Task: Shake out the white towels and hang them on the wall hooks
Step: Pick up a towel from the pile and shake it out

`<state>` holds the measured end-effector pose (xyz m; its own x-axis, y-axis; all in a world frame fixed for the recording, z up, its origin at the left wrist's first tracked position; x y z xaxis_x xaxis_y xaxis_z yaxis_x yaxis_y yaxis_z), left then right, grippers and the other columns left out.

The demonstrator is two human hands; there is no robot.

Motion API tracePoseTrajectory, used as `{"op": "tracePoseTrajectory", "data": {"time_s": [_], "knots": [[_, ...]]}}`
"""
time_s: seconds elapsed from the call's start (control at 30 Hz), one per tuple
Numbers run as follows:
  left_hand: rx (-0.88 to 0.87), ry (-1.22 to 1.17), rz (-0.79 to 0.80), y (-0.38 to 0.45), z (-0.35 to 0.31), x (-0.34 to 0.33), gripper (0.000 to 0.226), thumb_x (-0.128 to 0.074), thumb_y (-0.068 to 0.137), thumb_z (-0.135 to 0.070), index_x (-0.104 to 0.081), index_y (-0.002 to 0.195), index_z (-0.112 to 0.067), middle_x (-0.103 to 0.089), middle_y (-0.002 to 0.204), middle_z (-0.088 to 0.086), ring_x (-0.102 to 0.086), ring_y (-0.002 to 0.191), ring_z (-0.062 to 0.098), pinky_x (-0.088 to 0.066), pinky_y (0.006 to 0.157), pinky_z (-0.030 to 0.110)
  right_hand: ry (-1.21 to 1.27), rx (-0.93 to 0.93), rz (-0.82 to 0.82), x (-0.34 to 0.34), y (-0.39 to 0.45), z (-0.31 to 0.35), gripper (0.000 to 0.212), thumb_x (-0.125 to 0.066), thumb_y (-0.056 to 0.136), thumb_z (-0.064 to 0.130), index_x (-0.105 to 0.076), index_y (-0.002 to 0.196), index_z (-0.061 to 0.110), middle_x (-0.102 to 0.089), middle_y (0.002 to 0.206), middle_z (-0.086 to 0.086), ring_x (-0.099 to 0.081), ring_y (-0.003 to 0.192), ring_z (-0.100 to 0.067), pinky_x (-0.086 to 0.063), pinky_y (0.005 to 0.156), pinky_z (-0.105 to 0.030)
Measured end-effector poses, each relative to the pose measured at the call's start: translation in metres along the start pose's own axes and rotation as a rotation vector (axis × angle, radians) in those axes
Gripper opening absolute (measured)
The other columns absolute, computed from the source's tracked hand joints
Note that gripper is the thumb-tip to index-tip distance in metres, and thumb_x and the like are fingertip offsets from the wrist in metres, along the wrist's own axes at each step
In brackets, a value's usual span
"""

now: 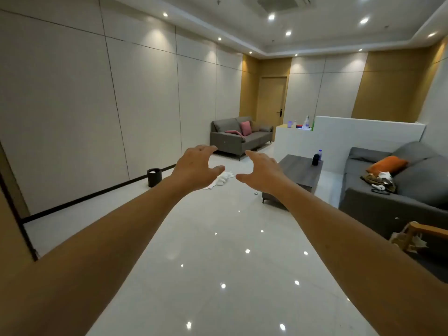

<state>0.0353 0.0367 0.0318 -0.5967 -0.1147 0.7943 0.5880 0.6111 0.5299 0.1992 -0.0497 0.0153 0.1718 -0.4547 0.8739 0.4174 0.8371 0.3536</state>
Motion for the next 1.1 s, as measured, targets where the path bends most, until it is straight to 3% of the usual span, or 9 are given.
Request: {"op": "tracePoseTrajectory", "data": {"time_s": [0.5,0.73,1.1], "knots": [[0.126,-0.034,0.092,0.276,0.090,-0.180,0.064,-0.061,0.090,-0.047,-0.041,0.147,-0.026,-0.041,0.152,0.000,-0.037,0.138,0.022,-0.035,0.108,0.038,0.036,-0.015,0.110,-0.106,0.315,-0.139,0.082,-0.068,0.084,0.049,-0.028,0.152,0.027,-0.036,0.156,-0.003,-0.034,0.140,-0.028,-0.036,0.109,-0.043],[0.193,-0.046,0.162,0.385,0.176,-0.265,0.065,-0.062,0.089,-0.049,-0.041,0.146,-0.028,-0.040,0.152,-0.001,-0.035,0.138,0.021,-0.034,0.107,0.037,0.065,-0.040,0.171,-0.183,0.447,-0.167,0.079,-0.068,0.082,0.048,-0.033,0.149,0.024,-0.044,0.149,-0.006,-0.042,0.133,-0.029,-0.041,0.101,-0.040],[0.155,-0.038,0.224,0.610,0.344,-0.346,0.063,-0.062,0.089,-0.045,-0.040,0.146,-0.027,-0.039,0.152,0.000,-0.035,0.139,0.023,-0.034,0.110,0.039,0.098,-0.113,0.156,-0.288,0.704,-0.167,0.079,-0.069,0.086,0.042,-0.030,0.152,0.023,-0.041,0.152,-0.007,-0.041,0.135,-0.029,-0.040,0.104,-0.038]]}}
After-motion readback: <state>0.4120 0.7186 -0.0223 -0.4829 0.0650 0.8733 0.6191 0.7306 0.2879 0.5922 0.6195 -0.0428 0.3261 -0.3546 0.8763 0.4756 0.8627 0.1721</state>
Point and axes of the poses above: each hand's wrist, its own y-axis towards the middle knuckle, its own x-axis out of the back of the hand, z = x × y, the point moved 6 cm from there along y, towards the middle knuckle
